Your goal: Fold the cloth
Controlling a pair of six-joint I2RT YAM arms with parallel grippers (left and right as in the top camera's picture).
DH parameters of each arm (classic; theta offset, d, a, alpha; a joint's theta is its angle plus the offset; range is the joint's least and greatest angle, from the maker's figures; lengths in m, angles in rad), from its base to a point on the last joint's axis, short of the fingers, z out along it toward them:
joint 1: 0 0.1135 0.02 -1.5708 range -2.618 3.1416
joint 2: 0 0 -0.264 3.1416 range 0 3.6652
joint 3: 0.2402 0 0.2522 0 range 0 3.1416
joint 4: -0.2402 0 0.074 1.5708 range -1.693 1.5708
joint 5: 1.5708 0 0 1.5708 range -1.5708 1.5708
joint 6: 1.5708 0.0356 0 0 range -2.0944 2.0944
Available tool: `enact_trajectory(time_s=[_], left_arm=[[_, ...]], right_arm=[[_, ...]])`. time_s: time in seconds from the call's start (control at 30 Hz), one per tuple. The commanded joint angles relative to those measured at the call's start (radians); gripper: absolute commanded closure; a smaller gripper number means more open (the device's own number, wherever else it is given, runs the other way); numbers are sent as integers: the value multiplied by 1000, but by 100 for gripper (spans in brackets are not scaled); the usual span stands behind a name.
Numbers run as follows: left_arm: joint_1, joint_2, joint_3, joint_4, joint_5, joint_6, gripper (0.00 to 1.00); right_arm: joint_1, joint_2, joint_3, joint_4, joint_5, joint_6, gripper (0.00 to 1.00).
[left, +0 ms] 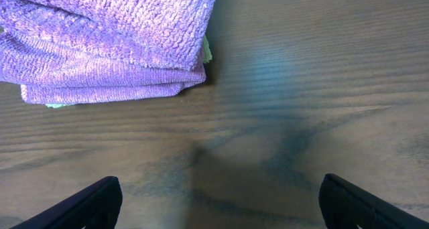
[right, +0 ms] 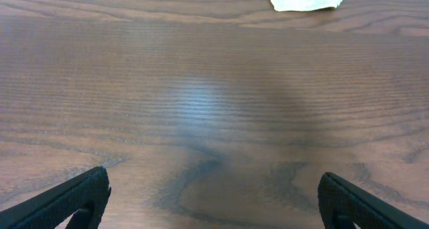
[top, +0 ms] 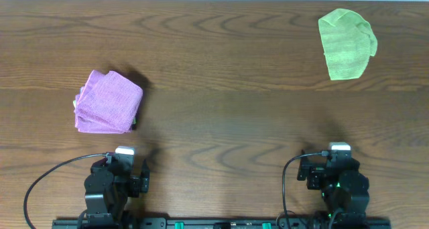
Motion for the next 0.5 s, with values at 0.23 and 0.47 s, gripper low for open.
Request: enact_trajectory(time_s=[0.23, 0.47], left_arm=[[-5, -7, -22, -33, -10, 18, 5], [-5, -7, -22, -33, -11, 18, 5]], right_arm=[[-8, -11, -14, -1, -14, -12, 1], [-8, 19, -7, 51, -14, -11, 1]])
